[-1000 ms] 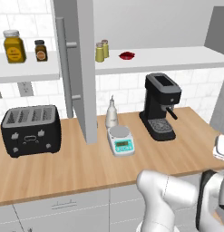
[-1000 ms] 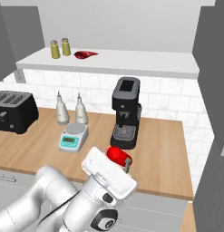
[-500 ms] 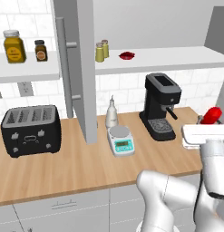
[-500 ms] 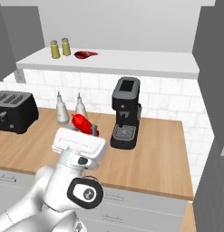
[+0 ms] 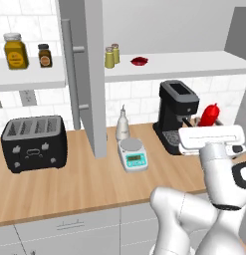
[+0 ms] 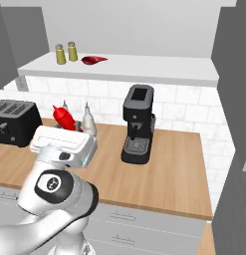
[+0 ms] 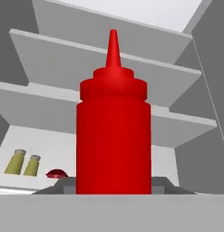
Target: Put the shaker and condiment bottle from the counter next to their counterparts in the cabinet.
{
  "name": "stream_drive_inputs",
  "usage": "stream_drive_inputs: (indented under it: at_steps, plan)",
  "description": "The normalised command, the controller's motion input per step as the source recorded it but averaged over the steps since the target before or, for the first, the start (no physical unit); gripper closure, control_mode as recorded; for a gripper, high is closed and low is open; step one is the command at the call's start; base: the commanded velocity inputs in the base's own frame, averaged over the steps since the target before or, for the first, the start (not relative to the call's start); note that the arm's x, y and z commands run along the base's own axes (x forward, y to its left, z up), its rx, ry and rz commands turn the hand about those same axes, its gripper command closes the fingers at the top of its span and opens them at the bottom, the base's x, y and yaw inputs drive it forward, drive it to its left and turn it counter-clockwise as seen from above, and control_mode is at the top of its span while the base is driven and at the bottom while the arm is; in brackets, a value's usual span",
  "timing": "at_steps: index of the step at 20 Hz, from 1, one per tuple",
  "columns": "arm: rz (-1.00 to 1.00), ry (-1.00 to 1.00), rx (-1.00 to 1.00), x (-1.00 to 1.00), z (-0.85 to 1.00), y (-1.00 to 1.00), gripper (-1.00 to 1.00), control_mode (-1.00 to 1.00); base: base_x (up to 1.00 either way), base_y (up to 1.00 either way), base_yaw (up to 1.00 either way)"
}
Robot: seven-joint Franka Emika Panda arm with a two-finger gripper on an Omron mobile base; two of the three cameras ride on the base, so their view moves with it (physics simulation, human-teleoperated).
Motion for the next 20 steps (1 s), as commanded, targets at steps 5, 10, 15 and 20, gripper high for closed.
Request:
stream_drive_inputs:
  at_steps: [5,10,15,20]
  plan:
    - [0.20,0.06,-0.01,0.02,0.38,-0.10,1.00,-1.00,0.00,0.00,0.00]
    - [0.24,0.07,-0.01,0.00,0.55,0.00,1.00,-1.00,0.00,0.00,0.00]
    - [0.21,0.18,-0.02,0.00,0.64,0.00,1.00,-1.00,0.00,0.00,0.00]
    - [0.13,0.17,-0.03,0.00,0.57,0.00,1.00,-1.00,0.00,0.00,0.00]
